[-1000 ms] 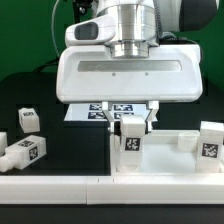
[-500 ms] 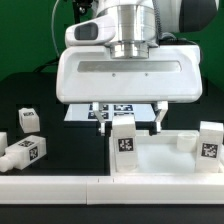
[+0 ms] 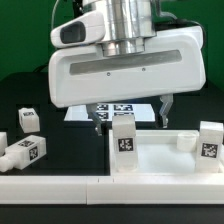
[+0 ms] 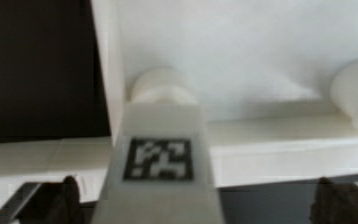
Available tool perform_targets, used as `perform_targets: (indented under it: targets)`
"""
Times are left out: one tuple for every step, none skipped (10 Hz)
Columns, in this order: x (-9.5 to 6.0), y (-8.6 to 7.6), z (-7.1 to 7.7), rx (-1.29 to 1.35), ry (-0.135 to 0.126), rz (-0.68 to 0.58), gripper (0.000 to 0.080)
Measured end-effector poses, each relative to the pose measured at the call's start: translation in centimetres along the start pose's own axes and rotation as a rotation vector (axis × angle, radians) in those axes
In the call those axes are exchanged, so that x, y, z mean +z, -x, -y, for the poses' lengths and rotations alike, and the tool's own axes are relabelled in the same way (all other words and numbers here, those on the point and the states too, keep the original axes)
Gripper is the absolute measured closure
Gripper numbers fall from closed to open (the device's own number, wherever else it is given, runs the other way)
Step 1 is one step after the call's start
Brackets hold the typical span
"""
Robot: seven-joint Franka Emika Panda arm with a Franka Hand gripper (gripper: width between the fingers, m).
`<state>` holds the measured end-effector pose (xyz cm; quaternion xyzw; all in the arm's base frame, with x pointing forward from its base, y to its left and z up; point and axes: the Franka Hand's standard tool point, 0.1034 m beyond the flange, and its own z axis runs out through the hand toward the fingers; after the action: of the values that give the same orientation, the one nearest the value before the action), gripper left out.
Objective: Assemble square table
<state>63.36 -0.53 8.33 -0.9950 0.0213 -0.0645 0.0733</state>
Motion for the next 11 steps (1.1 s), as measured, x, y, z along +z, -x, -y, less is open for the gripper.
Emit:
perform_targets:
  targets:
    - [0.00, 0.33, 0.42, 0.026, -0.020, 0.068, 0.0150]
    - [0.00, 0.12, 0.57, 0.020, -0.019, 0.070, 0.0150]
    - [0.04, 0.14, 0.51, 0.033, -0.018, 0.068, 0.0150]
    - [0.04, 0.14, 0.51, 0.050, -0.017, 0.068, 0.0261]
    - [0.04, 0.15, 0.52, 0.059, -0.017, 0.068, 0.0261]
    - [0.04, 0.14, 0.46, 0.122, -0.014, 0.069, 0.0462]
    - [0.02, 0.14, 0.13, 0.175, -0.009, 0.068, 0.0501]
    - [0.11, 0.15, 0.04, 0.275, -0.003, 0.062, 0.0501]
    - [0.34, 0.34, -0.09, 0.368, 0.005, 0.049, 0.0506]
    - [0.34, 0.41, -0.06, 0.448, 0.010, 0.032, 0.0506]
    - [0.39, 0.60, 0.13, 0.600, 0.016, 0.018, 0.0509]
